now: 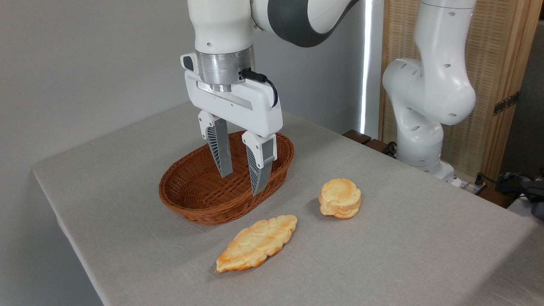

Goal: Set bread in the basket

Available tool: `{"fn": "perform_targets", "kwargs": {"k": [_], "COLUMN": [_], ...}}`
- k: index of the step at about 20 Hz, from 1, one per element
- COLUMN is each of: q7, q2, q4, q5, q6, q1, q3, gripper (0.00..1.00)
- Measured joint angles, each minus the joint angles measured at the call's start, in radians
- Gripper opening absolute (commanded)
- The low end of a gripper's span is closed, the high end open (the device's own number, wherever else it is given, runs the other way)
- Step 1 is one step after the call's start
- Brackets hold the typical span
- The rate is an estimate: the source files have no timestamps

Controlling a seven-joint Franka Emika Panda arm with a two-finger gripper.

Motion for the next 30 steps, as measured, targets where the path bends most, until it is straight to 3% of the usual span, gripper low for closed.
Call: {"fn": "perform_targets", "kwargs": {"k": [22,30], "q7": [0.000,0.145], "q2": [-0.020,-0.122], "q4": [-0.001,-0.091], "q5": [0.000,0.000], "q6": [-0.013,-0.084], "q1": [0.000,0.005], "q3": [-0.011,0.005], "gripper": [1.00,1.00]}}
